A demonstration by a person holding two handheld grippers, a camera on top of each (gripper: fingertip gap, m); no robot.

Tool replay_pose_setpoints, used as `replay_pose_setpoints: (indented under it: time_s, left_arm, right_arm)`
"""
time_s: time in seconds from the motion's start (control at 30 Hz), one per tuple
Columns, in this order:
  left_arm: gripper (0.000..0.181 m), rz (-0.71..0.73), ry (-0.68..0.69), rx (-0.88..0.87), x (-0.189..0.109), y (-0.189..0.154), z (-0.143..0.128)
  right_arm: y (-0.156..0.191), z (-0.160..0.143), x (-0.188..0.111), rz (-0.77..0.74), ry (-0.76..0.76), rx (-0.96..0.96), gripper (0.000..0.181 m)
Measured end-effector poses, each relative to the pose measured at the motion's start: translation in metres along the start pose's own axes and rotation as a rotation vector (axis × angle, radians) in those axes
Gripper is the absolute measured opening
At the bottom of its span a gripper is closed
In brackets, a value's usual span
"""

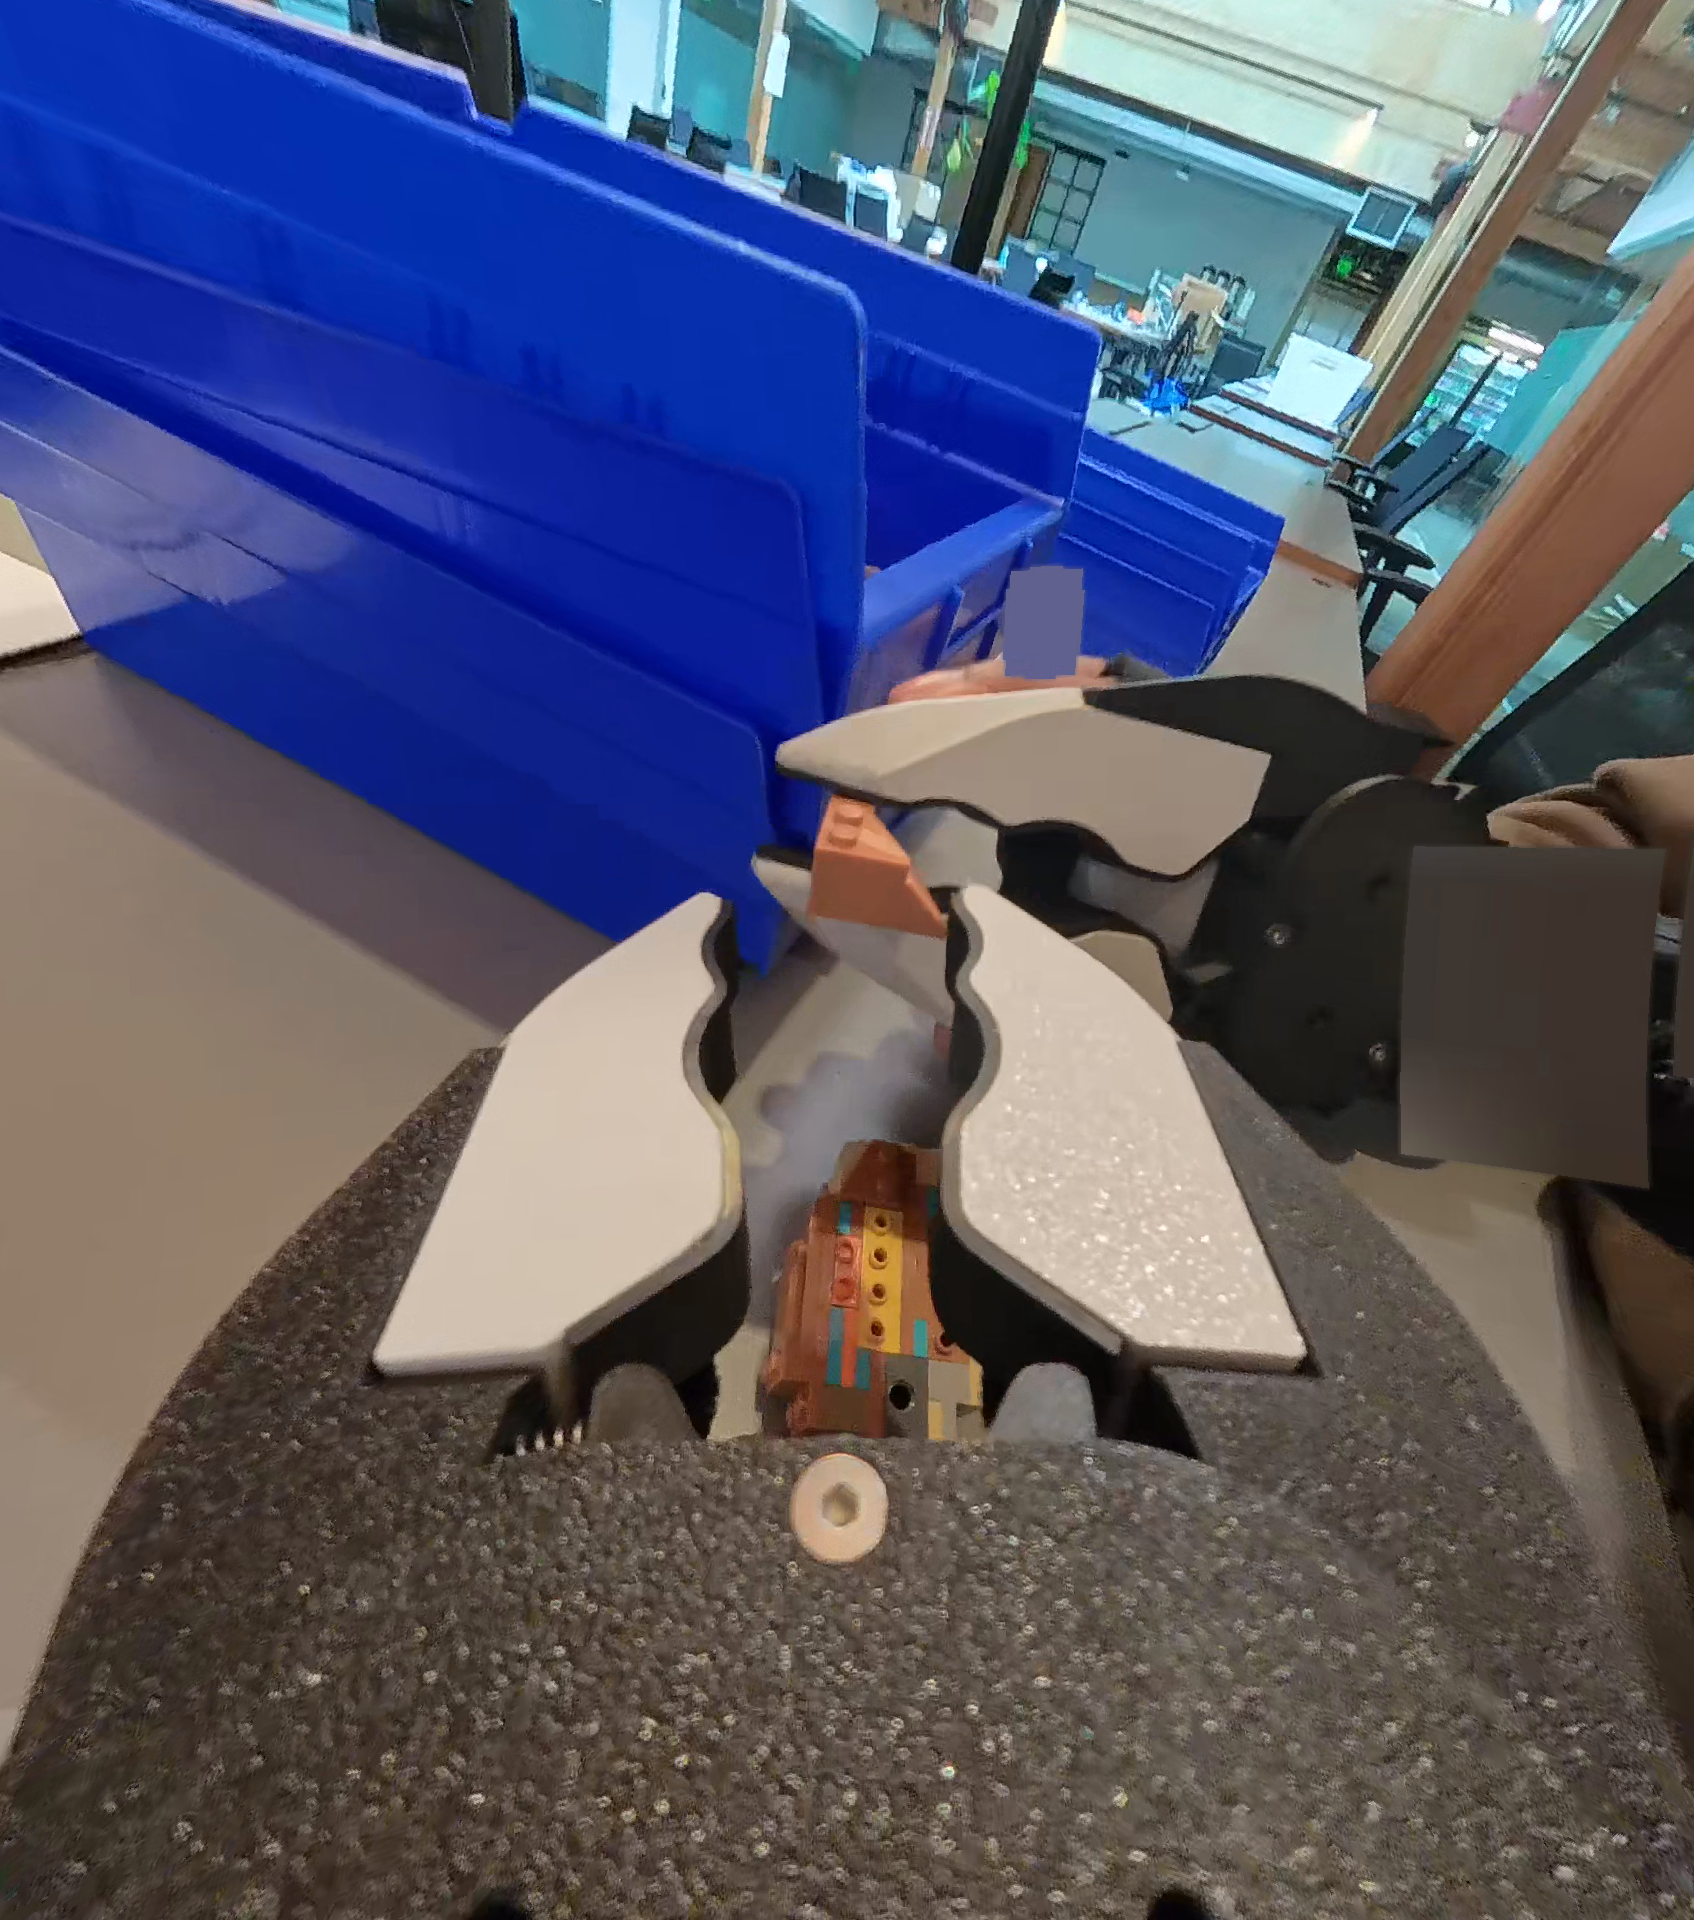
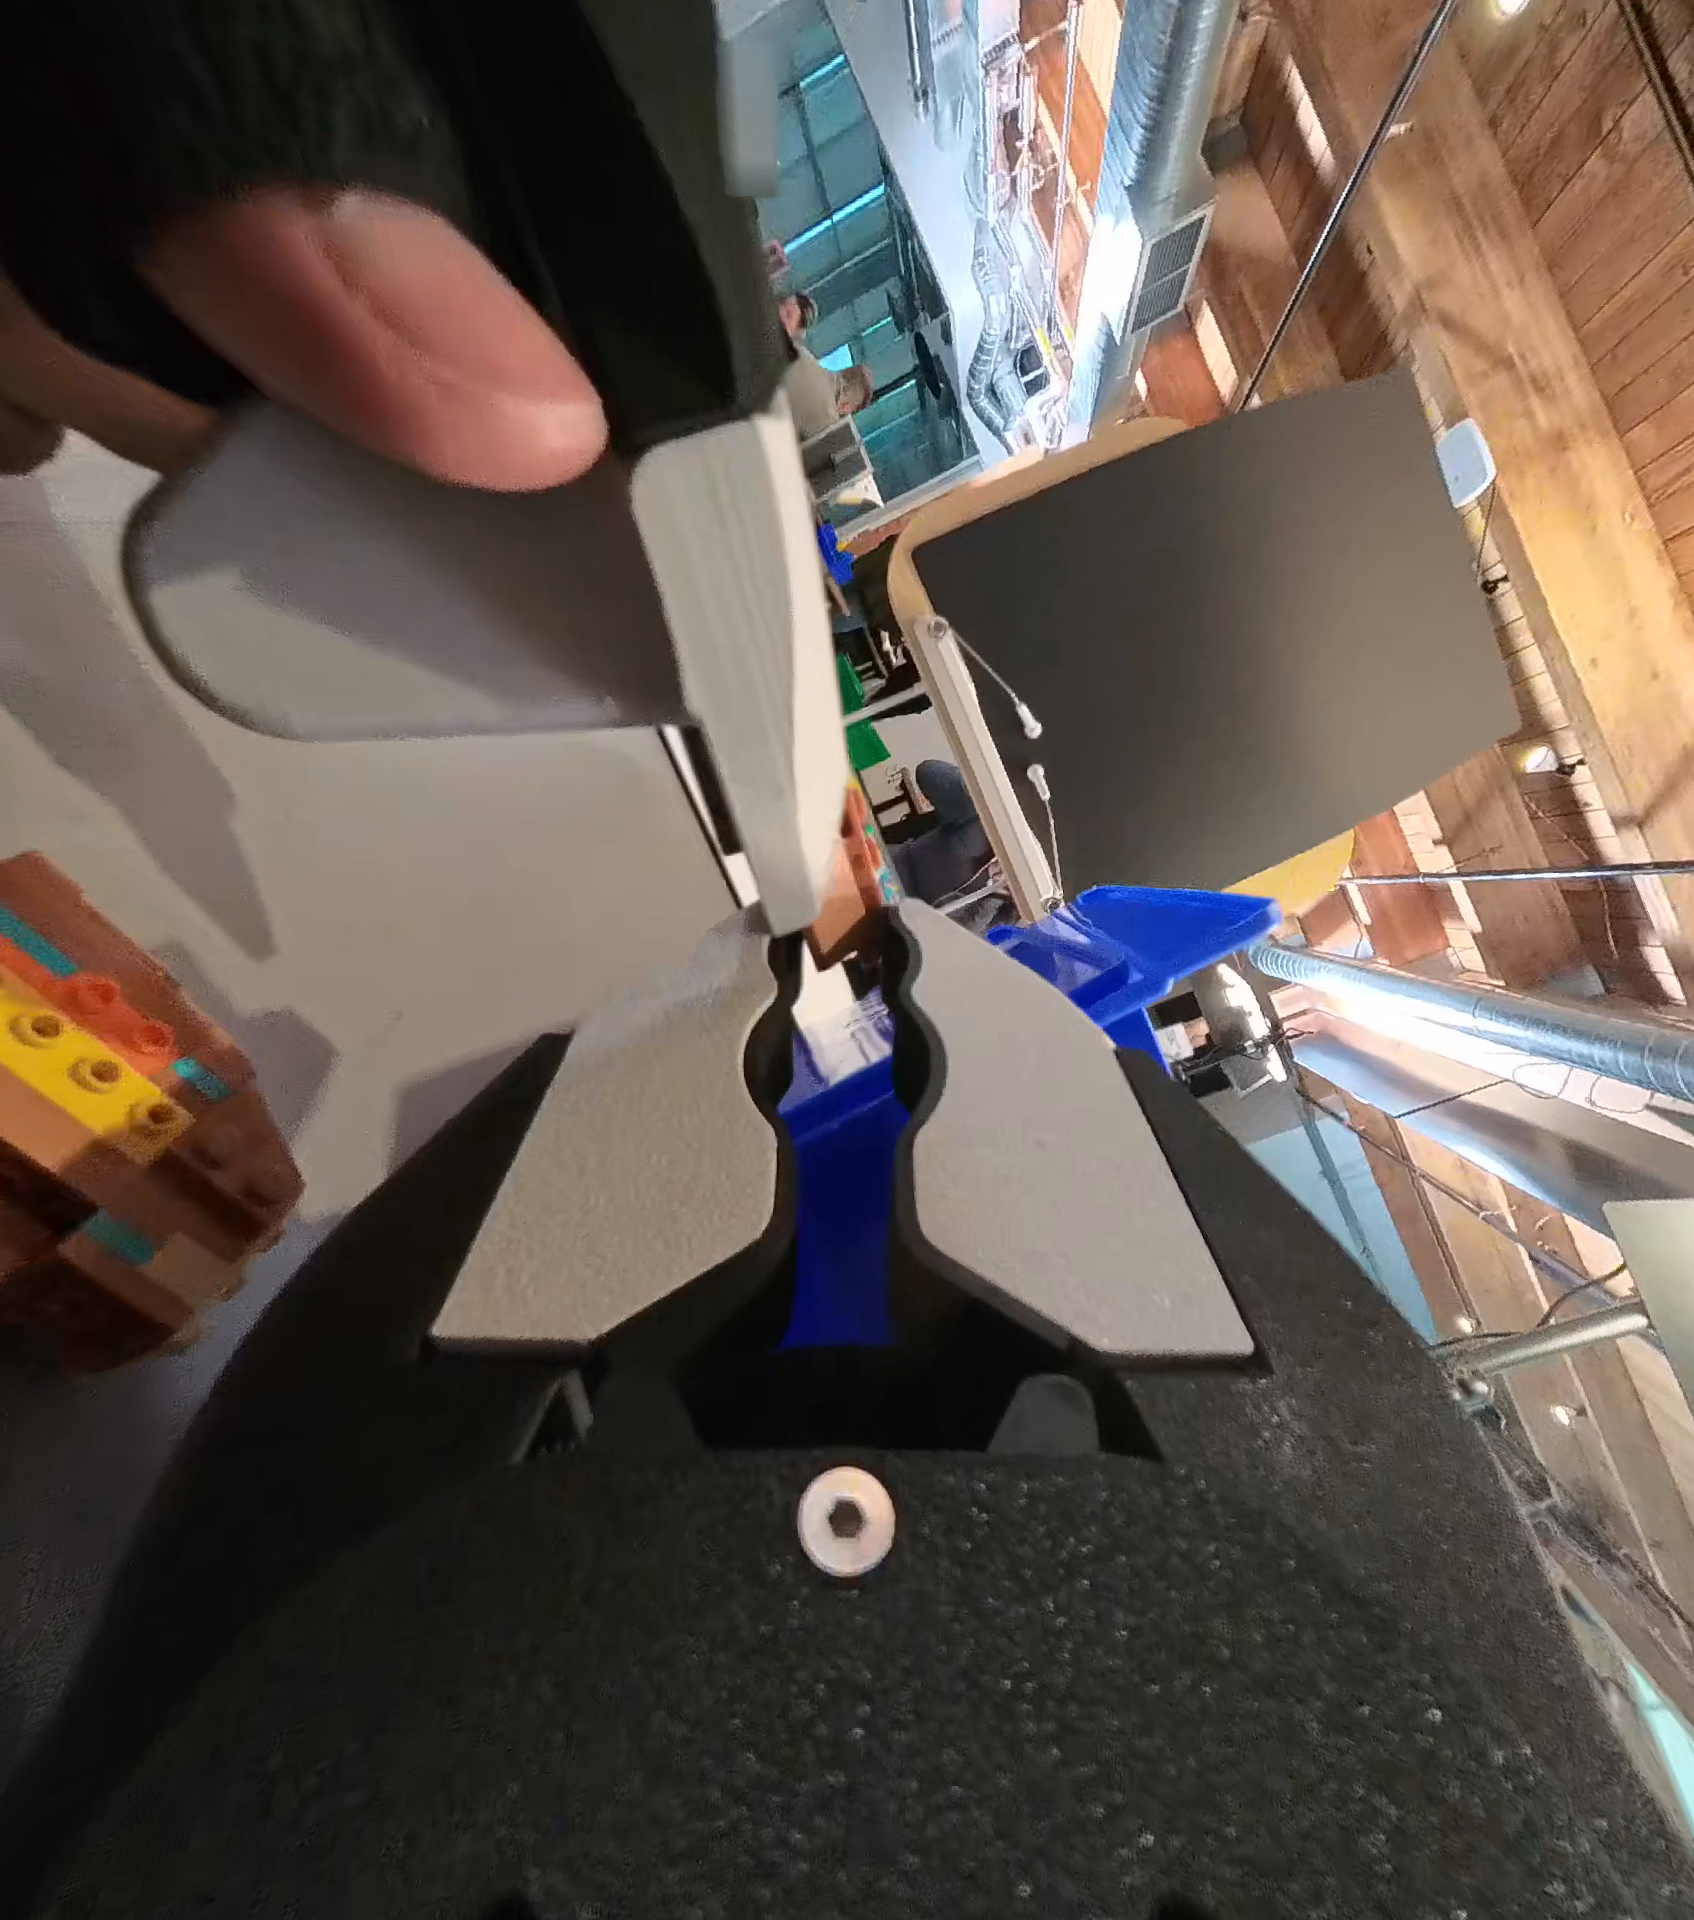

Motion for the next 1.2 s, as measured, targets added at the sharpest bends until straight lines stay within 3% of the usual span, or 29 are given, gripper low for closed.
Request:
replay_pose_setpoints:
  time_s: [0.33, 0.8, 1.0, 1.2]
  left_arm:
    - [0.025, 0.037, -0.054, 0.138, -0.001, -0.005, 0.001]
    - [0.021, 0.038, 0.163, 0.227, -0.009, 0.002, -0.010]
    - [0.020, 0.053, 0.243, 0.272, -0.008, 0.005, -0.018]
    - [0.020, 0.080, 0.305, 0.389, -0.008, 0.006, -0.025]
  right_arm:
    - [0.007, 0.010, -0.002, 0.019, -0.004, 0.022, 0.014]
    - [0.021, 0.013, -0.006, 0.067, -0.115, -0.167, 0.022]
    - [0.029, 0.011, -0.007, 0.093, -0.133, -0.275, 0.006]
    - [0.035, 0.009, -0.007, 0.203, -0.164, -0.218, 0.006]
Point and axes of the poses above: each gripper's, where its closed fingertips meet, x out along the fingers, z out of its top, y = z × x across the jaws, the point moved 3 cm from there along -x, back along the fingers, and after that the axes turned 6 degrees about -x, right-handed, at the moved point
